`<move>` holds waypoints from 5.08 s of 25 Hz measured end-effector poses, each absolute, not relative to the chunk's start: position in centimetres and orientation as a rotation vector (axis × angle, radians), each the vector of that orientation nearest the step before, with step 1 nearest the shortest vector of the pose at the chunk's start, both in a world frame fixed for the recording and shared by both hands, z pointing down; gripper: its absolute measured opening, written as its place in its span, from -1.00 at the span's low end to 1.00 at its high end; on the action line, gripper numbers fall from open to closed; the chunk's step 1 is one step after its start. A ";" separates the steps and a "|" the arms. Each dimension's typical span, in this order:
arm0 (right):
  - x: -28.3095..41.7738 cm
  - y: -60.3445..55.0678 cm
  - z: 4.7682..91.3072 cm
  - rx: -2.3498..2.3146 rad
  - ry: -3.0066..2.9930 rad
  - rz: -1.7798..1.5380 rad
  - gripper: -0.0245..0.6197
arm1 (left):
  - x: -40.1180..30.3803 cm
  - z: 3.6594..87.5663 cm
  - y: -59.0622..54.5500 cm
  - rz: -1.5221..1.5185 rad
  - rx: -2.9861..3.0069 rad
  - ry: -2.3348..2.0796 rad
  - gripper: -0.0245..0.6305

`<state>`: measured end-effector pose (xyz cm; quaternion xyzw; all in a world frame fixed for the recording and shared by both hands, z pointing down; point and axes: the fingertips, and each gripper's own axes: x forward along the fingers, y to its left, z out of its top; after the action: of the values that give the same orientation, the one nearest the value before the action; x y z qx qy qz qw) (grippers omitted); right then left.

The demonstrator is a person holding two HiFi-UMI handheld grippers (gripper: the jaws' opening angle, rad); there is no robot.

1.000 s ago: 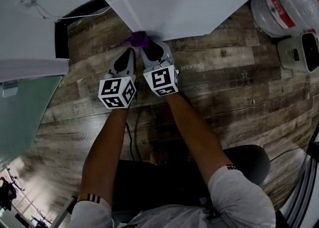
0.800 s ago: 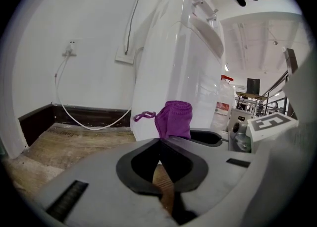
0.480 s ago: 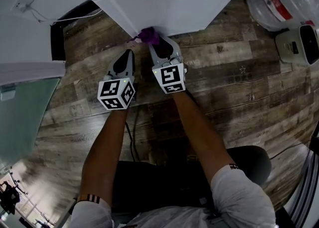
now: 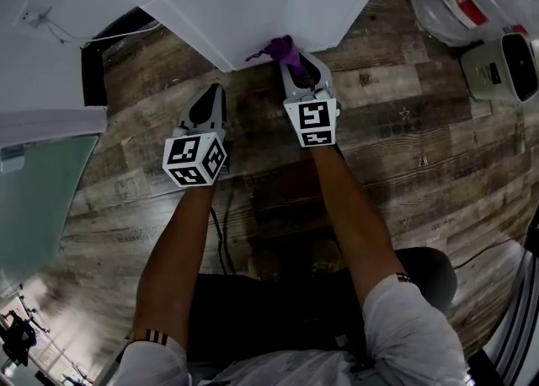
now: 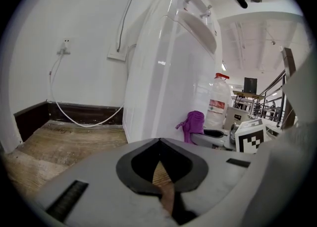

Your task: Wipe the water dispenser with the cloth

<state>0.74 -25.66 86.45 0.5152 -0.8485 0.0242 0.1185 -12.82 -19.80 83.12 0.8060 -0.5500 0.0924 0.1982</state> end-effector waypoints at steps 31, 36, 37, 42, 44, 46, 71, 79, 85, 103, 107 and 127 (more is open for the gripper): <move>14.5 -26.8 86.1 1.767 -2.292 0.328 -0.62 | -8.6 80.0 -20.5 0.239 2.346 -1.501 -0.93; 10.8 -25.0 84.0 1.580 -2.462 0.339 -0.62 | -7.9 78.6 -20.5 0.328 2.438 -1.453 -0.93; 9.6 -24.6 83.4 1.526 -2.505 0.340 -0.62 | -7.7 78.3 -20.5 0.350 2.461 -1.436 -0.93; 2.5 -23.1 79.0 1.242 -2.698 0.273 -0.62 | -7.7 76.0 -20.8 0.377 2.518 -1.391 -0.93; 0.4 -22.6 77.0 1.170 -2.740 0.247 -0.62 | -8.2 74.7 -20.7 0.346 2.501 -1.396 -0.93; -1.1 -22.0 75.0 1.123 -2.766 0.231 -0.62 | -8.8 72.9 -20.5 0.301 2.477 -1.404 -0.93; -5.1 -13.9 34.8 0.892 -2.897 0.156 -0.62 | -9.0 33.5 -14.0 0.110 2.580 -1.426 -0.93; -5.3 -13.1 21.4 0.930 -2.960 0.177 -0.62 | -8.9 20.8 -12.2 0.043 2.624 -1.452 -0.93; -4.9 -13.7 12.5 0.995 -2.995 0.201 -0.62 | -8.5 12.0 -11.4 -0.017 2.664 -1.437 -0.93; -3.9 -8.8 -3.7 0.942 -3.097 0.153 -0.62 | -7.6 -4.7 -6.6 -0.133 2.738 -1.425 -0.93; -3.5 -7.2 -6.3 0.916 -3.132 0.176 -0.62 | -6.8 -7.3 -4.6 -0.160 2.740 -1.426 -0.93; -1.7 -4.3 -10.0 0.951 -3.142 0.118 -0.62 | -5.0 -10.7 -1.7 -0.208 2.824 -1.398 -0.93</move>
<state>-1.74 -4.29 -9.97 0.2886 -0.9541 0.0359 -0.0716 -5.00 -1.66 -10.72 0.8943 -0.4426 -0.0657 -0.0080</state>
